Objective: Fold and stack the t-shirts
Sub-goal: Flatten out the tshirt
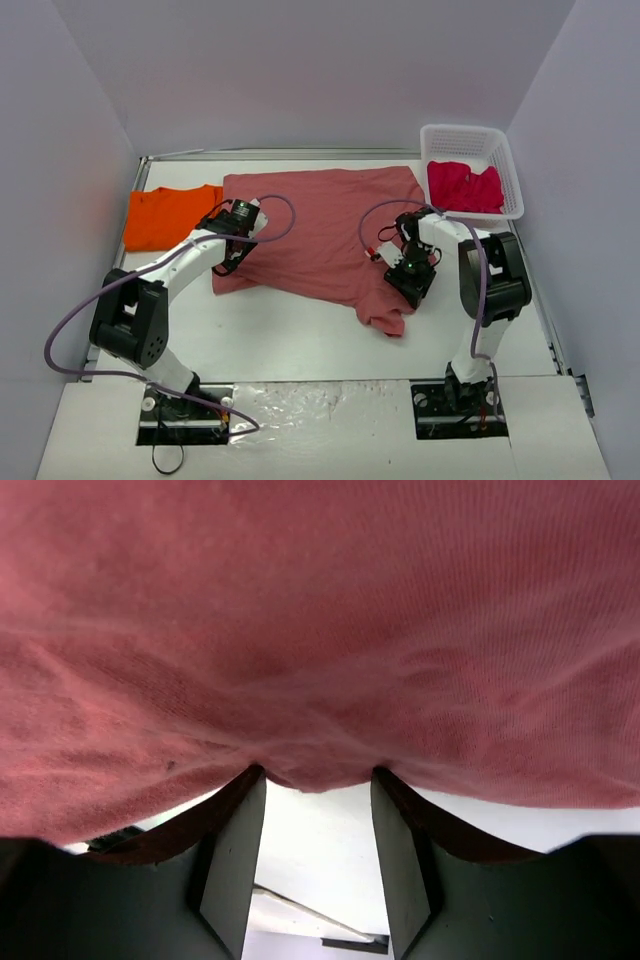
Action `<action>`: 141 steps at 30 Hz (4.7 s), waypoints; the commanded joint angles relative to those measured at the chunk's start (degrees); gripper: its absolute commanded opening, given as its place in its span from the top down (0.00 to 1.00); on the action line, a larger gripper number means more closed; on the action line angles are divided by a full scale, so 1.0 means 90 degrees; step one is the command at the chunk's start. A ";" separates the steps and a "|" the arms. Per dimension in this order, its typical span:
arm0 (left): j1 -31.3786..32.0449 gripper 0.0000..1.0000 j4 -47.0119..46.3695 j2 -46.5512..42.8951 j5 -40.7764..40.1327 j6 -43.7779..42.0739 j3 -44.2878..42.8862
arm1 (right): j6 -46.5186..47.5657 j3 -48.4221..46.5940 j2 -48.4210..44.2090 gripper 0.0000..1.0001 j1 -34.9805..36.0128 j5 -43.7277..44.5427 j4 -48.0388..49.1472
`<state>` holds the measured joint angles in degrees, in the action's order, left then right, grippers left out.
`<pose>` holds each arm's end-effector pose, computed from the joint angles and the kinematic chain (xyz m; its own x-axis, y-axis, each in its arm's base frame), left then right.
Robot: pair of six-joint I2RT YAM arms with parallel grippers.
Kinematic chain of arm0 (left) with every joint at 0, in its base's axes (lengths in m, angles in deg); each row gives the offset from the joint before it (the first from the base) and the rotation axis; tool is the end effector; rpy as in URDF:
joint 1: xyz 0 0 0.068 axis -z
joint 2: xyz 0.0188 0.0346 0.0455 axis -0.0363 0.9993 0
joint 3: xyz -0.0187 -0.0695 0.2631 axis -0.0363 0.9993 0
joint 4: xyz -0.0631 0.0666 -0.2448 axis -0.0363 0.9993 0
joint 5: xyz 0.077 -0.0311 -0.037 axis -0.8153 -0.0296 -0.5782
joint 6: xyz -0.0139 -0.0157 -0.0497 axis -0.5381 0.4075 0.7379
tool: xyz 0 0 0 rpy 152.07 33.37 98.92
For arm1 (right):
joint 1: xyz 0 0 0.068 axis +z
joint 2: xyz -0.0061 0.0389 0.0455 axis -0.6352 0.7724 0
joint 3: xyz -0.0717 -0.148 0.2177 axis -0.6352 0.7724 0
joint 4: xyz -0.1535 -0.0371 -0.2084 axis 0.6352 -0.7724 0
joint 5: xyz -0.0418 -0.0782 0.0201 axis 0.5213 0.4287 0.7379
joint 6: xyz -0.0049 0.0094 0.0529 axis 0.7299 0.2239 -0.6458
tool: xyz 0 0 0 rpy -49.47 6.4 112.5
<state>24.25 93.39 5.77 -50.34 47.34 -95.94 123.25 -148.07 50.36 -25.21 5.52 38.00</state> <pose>0.3084 -0.1093 0.2274 -0.6975 0.6048 -0.3845 0.3829 0.7680 0.5134 0.3124 0.0866 0.1457 -0.5832 -0.7944 -0.1697 -0.8123 0.5717 0.1151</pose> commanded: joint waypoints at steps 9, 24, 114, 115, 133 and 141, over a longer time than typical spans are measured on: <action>0.0036 0.35 -0.0057 -0.0294 -0.0065 -0.0012 0.0052 | -0.0031 -0.0128 0.0176 0.92 -0.0047 0.0433 -0.0099; 0.0056 0.35 -0.0076 -0.0372 -0.0055 -0.0012 0.0081 | -0.0276 -0.0206 -0.0020 1.00 -0.0330 0.2035 -0.0119; -0.0647 0.35 -0.0115 -0.0138 0.0326 0.0339 0.0149 | -0.0617 0.0253 0.0351 1.00 0.2717 0.0268 0.0193; -0.0638 0.35 -0.0115 -0.0148 0.0335 0.0339 0.0149 | -0.0627 0.0263 0.0371 1.00 0.2717 0.0278 0.0194; -0.0638 0.36 -0.0027 -0.0353 0.0345 0.0368 0.0120 | -0.0627 0.0048 -0.0420 1.00 0.3410 -0.0786 -0.0763; -0.0638 0.36 -0.0047 -0.0402 0.0326 0.0368 0.0149 | -0.0637 0.0087 -0.0176 1.00 0.3761 -0.1011 -0.0724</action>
<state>18.81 92.25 5.13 -47.11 49.63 -93.49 117.57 -147.55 48.72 7.40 -1.19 35.66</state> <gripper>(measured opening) 0.647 0.005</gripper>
